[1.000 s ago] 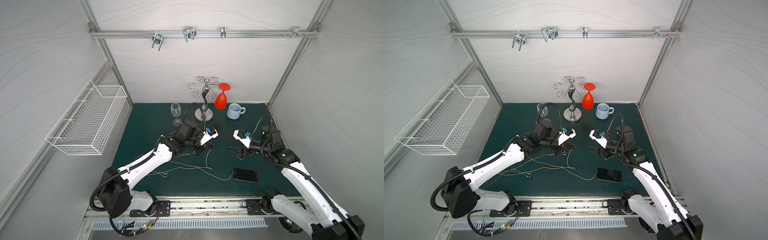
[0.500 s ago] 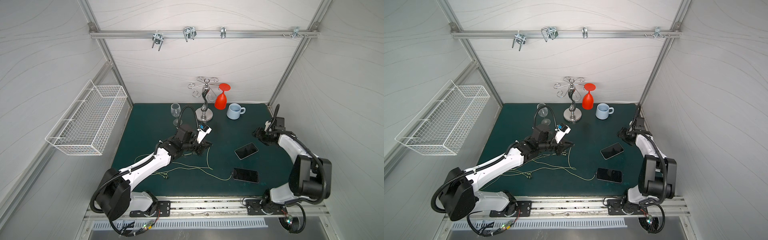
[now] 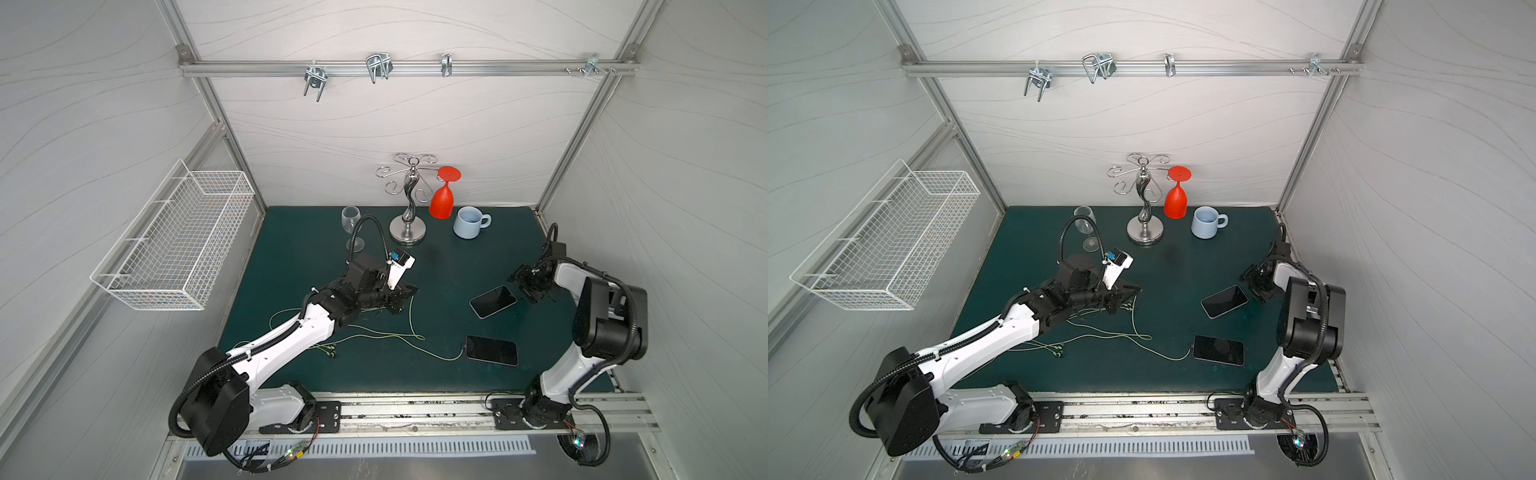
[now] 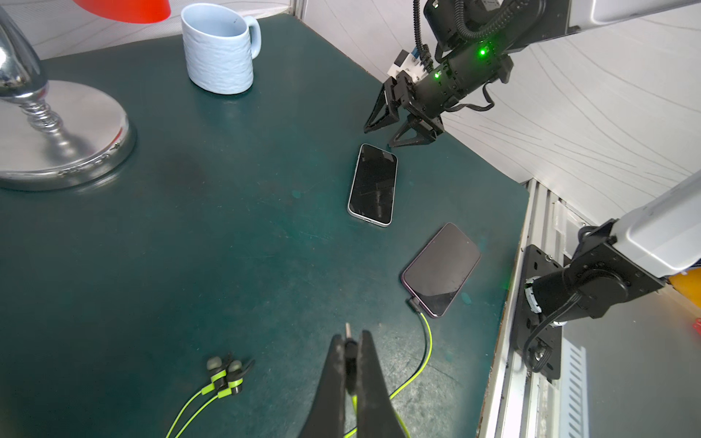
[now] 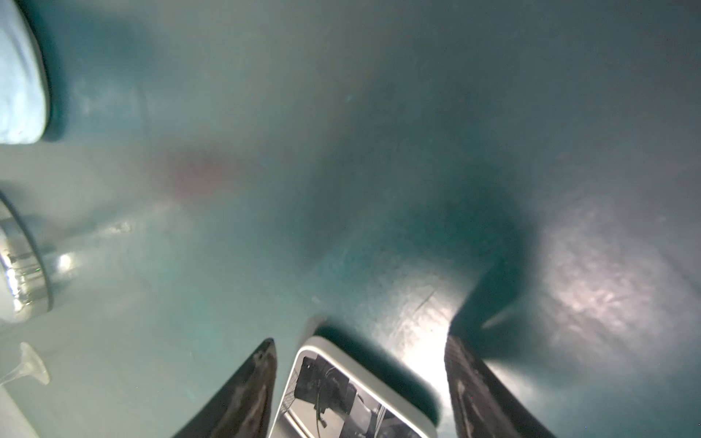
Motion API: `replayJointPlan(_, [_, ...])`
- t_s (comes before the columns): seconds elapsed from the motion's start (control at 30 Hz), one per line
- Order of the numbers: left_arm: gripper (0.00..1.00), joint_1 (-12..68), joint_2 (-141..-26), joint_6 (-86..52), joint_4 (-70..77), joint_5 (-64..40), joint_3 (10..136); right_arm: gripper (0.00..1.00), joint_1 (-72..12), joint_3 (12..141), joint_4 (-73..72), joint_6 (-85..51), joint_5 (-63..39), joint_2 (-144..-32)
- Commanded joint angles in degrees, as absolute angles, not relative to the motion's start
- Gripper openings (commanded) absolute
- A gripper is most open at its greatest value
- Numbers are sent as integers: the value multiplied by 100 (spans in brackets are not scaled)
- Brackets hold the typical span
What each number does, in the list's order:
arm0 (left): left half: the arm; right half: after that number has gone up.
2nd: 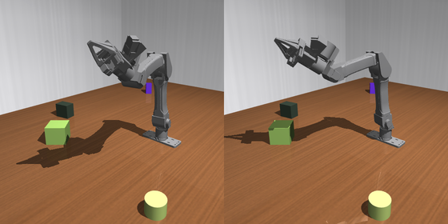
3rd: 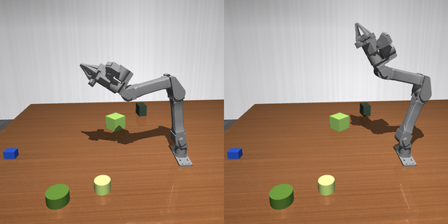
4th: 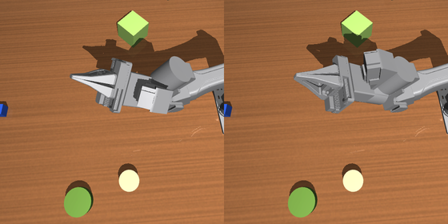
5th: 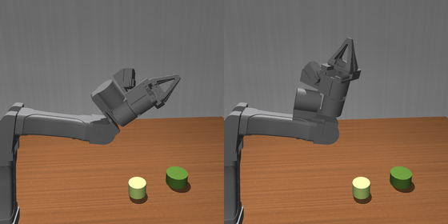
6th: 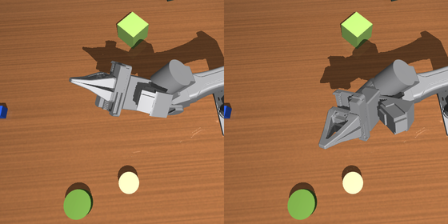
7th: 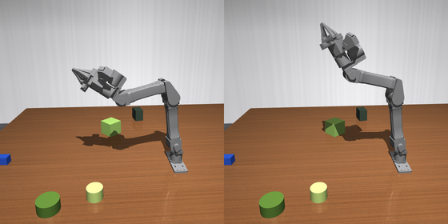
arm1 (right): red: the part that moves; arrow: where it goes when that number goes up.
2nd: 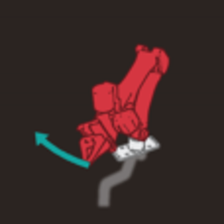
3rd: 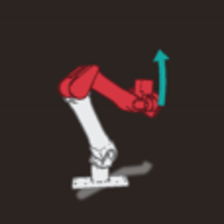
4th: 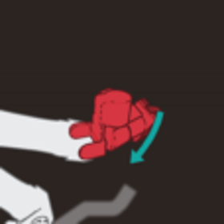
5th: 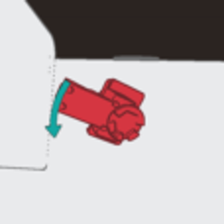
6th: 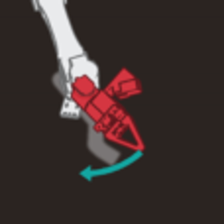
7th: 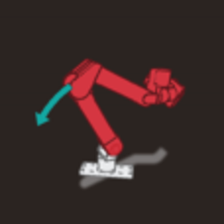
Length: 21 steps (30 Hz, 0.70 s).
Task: Plug wired earphones into phones
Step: Pick up the phone at the center of the board.
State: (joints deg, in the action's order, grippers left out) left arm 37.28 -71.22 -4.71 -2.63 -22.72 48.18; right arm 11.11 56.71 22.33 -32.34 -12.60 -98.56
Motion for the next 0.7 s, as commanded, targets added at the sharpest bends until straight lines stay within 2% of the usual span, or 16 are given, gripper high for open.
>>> replayJointPlan(0.0, [0,3701,-7063,-519,-142,-2197,4843,71,1049,5170,2604,-3481,-1641,-9636])
replayJointPlan(0.27, [0,3701,-7204,-542,-167,-2263,4851,70,504,4280,2601,-3276,-1922,-8795])
replayJointPlan(0.4, [0,3700,-7235,-474,-162,-2276,4878,71,24,4433,2835,-2887,-1516,-8742])
replayJointPlan(0.5, [0,3701,-7234,-373,-226,-2250,4909,73,212,4464,2799,-2943,-1106,-8572])
replayJointPlan(0.67, [0,3703,-7228,-272,-368,-2282,4975,74,952,4869,2857,-2975,-1152,-8709])
